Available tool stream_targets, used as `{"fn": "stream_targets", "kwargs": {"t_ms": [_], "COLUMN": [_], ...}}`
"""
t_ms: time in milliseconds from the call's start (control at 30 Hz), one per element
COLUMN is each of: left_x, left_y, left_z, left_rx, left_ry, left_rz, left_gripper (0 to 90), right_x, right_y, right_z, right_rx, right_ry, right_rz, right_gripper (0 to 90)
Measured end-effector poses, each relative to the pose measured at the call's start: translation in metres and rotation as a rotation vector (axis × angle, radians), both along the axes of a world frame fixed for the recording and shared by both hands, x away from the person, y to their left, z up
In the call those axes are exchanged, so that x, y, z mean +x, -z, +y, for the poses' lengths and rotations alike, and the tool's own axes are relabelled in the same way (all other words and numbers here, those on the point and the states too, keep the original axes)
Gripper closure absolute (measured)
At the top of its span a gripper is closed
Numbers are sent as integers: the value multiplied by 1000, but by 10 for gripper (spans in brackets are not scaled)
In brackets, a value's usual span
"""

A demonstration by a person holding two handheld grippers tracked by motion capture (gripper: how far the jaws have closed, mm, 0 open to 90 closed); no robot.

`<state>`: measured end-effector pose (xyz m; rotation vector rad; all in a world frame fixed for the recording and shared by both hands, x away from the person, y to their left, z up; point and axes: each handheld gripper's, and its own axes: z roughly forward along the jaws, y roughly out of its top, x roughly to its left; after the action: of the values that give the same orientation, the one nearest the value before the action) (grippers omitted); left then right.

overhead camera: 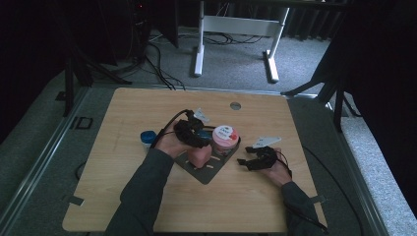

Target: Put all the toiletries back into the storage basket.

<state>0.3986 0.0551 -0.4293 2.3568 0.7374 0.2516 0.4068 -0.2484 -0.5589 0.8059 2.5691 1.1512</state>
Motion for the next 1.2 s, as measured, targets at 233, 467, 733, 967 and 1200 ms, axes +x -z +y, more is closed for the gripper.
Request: {"fn": "stream_targets", "kwargs": {"t_ms": [233, 467, 733, 967, 1200], "left_x": [6, 12, 19, 25, 31], "left_y": [3, 4, 3, 3, 5], "left_z": [0, -2, -4, -6, -5], "left_rx": [1, -4, 4, 20, 23], "left_ry": [-29, -58, -85, -105, -137], "left_rz": [-1, -9, -16, -19, -18], "left_gripper": [530, 530, 530, 530, 530], "right_x": [0, 0, 0, 0, 0], "right_y": [0, 0, 0, 0, 0], "right_z": [0, 0, 0, 0, 0], "right_rx": [0, 1, -1, 0, 0], "right_ry": [0, 0, 0, 0, 0], "right_rz": [-1, 0, -2, -1, -1], "right_gripper": [318, 318, 318, 318, 318]}}
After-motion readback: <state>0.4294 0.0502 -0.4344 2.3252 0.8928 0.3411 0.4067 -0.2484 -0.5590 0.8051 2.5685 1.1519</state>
